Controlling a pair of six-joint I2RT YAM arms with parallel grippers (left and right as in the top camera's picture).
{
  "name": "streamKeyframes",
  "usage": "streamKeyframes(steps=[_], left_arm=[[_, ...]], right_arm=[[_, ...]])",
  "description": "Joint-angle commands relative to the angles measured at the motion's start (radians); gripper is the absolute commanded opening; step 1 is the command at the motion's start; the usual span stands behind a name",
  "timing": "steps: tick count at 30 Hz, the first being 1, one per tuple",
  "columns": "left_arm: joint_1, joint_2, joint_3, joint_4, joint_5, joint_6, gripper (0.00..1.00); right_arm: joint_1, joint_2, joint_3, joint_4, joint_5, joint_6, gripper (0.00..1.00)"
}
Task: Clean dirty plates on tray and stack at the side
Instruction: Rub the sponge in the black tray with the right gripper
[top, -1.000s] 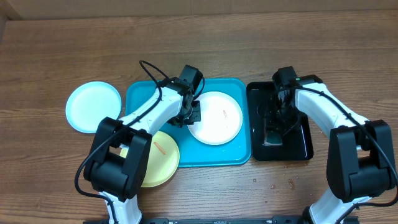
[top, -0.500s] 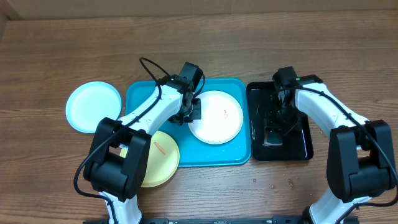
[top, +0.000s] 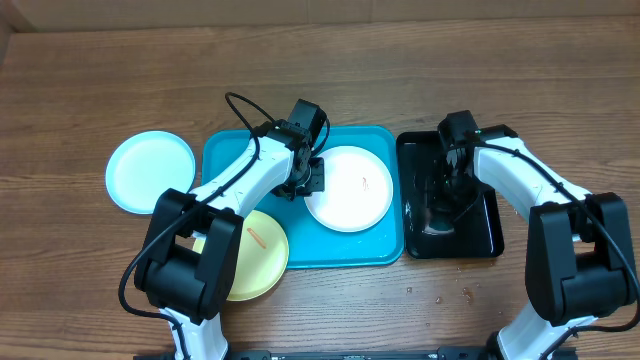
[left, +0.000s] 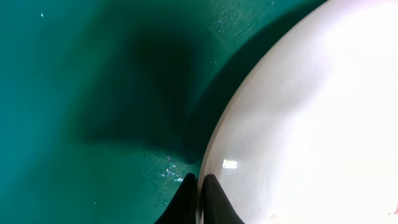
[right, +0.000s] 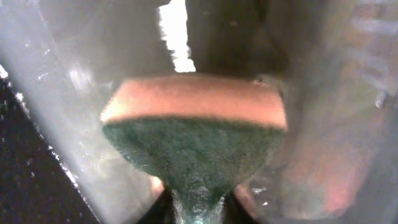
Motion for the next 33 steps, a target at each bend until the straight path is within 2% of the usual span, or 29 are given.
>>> streamKeyframes(steps=[1, 8, 12, 19, 25, 27, 31, 33], left_arm=[[0.005, 0.002, 0.019, 0.005, 0.005, 0.015, 0.04], [0.016, 0.002, 0.019, 0.004, 0.004, 0.007, 0.04], [0.03, 0.002, 0.019, 0.004, 0.005, -0.012, 0.04], [0.062, 0.002, 0.019, -0.01, 0.016, -0.061, 0.04], [0.064, 0.002, 0.018, -0.027, 0.091, -0.059, 0.04], [0.064, 0.002, 0.018, -0.018, 0.082, -0.048, 0.12], [0.065, 0.002, 0.018, -0.007, 0.028, -0.047, 0.09], [0.065, 0.002, 0.018, -0.012, 0.026, -0.048, 0.15]], right_arm=[[-0.002, -0.024, -0.012, -0.002, 0.0, 0.004, 0.04], [-0.012, -0.026, 0.272, -0.201, 0.027, 0.004, 0.04], [-0.012, -0.026, 0.359, -0.263, 0.056, 0.0, 0.04], [-0.012, -0.026, 0.331, -0.272, 0.056, 0.0, 0.04], [-0.012, -0.026, 0.268, -0.235, 0.094, 0.0, 0.04], [-0.012, -0.026, 0.253, -0.229, 0.097, 0.0, 0.04], [-0.012, -0.026, 0.253, -0.228, 0.097, 0.0, 0.04], [-0.011, -0.025, 0.252, -0.229, 0.097, -0.002, 0.04]])
